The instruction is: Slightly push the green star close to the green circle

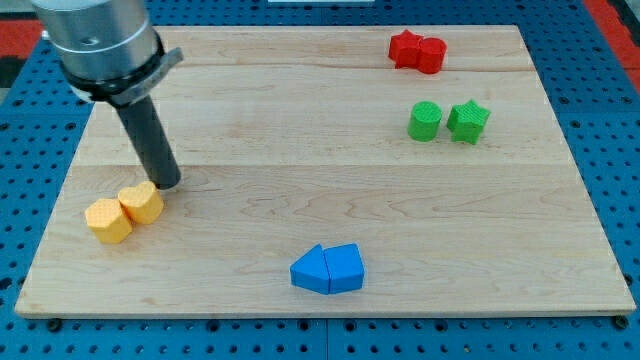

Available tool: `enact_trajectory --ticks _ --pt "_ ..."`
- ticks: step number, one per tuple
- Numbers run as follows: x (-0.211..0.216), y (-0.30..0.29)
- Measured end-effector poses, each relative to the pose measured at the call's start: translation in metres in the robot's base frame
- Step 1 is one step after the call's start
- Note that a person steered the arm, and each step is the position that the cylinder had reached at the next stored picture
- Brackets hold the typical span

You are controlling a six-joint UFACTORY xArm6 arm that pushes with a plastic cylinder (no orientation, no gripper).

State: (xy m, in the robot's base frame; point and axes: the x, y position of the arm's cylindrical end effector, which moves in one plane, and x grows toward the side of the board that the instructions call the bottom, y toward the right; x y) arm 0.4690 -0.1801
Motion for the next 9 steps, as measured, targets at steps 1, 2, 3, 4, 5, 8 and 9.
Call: enact_trajectory --ticks 1,2,3,4,5,8,9 --pt "-0.009 0.016" --pt "-0.015 0.068" --pt "-0.05 0.118" --pt "-0.066 0.148" --pt "-0.084 0.166" --pt "-0.149 0.26" --pt "-0.151 0.329"
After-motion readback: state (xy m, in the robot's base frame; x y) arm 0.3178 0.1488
